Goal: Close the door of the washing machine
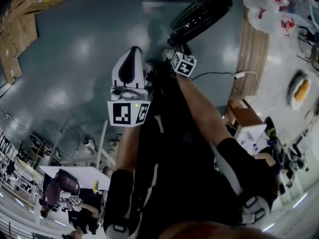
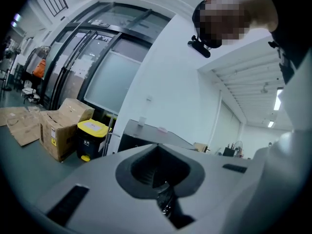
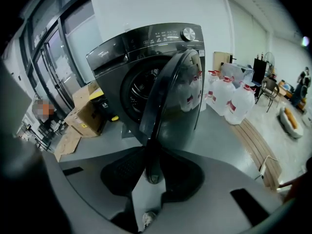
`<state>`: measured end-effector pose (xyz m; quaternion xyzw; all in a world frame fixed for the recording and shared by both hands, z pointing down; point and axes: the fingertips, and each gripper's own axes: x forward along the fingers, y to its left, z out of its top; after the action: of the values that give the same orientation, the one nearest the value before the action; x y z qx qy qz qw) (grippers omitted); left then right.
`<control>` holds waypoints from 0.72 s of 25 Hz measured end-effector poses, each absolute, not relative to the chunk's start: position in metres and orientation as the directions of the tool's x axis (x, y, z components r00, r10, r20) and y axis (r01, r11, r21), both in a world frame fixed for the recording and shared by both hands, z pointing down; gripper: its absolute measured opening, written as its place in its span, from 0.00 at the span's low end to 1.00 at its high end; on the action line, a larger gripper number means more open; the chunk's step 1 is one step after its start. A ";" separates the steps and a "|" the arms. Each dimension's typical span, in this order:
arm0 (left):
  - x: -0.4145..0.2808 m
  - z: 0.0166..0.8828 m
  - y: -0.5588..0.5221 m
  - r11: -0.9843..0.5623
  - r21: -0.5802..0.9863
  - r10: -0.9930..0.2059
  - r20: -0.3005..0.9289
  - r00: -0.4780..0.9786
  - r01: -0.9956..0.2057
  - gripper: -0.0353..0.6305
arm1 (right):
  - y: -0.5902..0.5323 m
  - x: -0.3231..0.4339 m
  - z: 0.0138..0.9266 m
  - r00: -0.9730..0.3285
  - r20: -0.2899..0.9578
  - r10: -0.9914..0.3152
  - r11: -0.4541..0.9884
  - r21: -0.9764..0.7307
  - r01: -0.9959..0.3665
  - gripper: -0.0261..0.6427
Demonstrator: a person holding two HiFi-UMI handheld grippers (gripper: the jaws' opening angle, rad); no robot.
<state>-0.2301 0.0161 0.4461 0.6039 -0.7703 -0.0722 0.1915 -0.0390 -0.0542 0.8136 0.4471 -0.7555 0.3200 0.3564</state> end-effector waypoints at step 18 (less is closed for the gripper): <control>-0.343 0.457 -0.025 0.166 0.341 -0.974 0.200 -0.102 -0.925 0.06 | -0.070 -0.135 0.811 -0.299 0.818 -0.492 0.271 -0.183 -0.945 0.18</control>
<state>-0.3433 -0.0254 0.4573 0.6424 -0.7394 -0.0643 0.1913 -0.1346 -0.0697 0.8108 0.4940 -0.7273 0.3472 0.3262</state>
